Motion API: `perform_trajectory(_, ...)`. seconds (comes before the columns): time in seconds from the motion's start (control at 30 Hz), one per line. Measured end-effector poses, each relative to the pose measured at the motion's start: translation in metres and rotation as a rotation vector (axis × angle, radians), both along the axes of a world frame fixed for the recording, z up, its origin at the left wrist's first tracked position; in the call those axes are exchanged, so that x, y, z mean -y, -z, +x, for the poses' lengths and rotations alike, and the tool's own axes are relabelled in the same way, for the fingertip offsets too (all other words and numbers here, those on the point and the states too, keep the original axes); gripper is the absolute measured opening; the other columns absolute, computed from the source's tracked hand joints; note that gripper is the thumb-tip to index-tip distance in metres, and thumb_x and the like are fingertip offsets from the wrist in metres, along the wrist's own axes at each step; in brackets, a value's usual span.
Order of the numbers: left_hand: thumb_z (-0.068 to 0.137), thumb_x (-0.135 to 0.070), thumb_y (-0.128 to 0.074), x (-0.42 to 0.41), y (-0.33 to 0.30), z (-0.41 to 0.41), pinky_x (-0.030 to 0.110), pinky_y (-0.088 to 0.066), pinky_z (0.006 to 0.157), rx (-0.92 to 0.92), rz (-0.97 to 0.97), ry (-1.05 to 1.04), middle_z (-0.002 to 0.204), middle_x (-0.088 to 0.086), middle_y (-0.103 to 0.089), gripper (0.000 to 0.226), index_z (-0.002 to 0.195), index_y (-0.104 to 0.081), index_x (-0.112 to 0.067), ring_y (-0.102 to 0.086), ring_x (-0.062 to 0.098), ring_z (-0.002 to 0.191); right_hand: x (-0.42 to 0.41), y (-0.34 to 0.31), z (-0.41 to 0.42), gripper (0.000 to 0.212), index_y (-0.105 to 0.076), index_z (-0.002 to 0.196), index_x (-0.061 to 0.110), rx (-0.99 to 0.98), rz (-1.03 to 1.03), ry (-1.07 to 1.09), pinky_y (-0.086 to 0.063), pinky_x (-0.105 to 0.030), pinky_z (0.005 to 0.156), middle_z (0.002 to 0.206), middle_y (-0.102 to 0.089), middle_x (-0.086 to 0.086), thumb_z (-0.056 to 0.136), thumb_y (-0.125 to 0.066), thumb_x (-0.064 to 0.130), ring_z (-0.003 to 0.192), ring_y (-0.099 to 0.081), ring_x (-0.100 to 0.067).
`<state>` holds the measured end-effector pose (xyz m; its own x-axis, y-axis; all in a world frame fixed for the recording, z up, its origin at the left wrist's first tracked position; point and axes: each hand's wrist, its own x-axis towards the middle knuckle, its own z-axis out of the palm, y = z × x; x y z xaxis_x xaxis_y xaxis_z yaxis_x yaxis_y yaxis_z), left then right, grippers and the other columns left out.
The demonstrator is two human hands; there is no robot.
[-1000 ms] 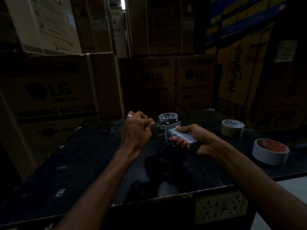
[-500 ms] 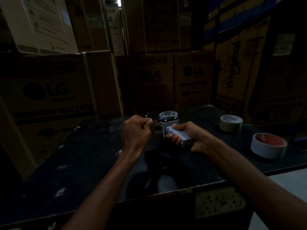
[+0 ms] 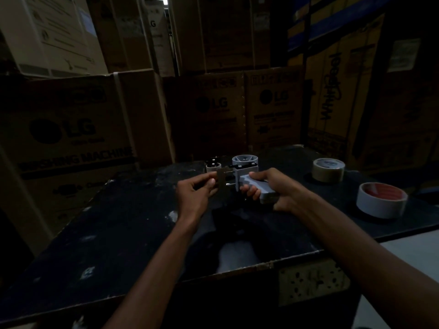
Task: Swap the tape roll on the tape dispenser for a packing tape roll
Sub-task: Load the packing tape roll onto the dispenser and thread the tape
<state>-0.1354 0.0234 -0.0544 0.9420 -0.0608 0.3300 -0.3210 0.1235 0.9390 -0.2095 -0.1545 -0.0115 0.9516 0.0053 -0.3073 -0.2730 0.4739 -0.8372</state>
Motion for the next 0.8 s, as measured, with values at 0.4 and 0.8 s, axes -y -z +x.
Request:
perform_trajectory(0.4, 0.087, 0.003, -0.064, -0.005, 0.009, -0.007, 0.028, -0.058, 0.083, 0.092, 0.124, 0.021, 0.103, 0.006, -0.076, 0.025, 0.104, -0.075, -0.011, -0.072, 0.017, 0.097, 0.001, 0.003, 0.003, 0.022, -0.053, 0.114, 0.002, 0.011, -0.05, -0.01, -0.047, -0.016, 0.041, 0.072, -0.064, -0.01, 0.098, -0.052, 0.018, 0.053, -0.055, -0.01)
perform_trajectory(0.8, 0.093, -0.01, -0.06, -0.032, 0.009, 0.022, 0.03, -0.059, 0.072, -0.058, 0.007, -0.092, 0.104, 0.012, -0.069, 0.029, 0.122, -0.064, -0.007, -0.067, 0.021, 0.09, -0.005, 0.023, -0.002, 0.027, -0.054, 0.116, -0.001, -0.038, -0.065, 0.007, -0.047, -0.016, 0.039, 0.069, -0.064, -0.011, 0.1, -0.052, 0.021, 0.051, -0.056, -0.01)
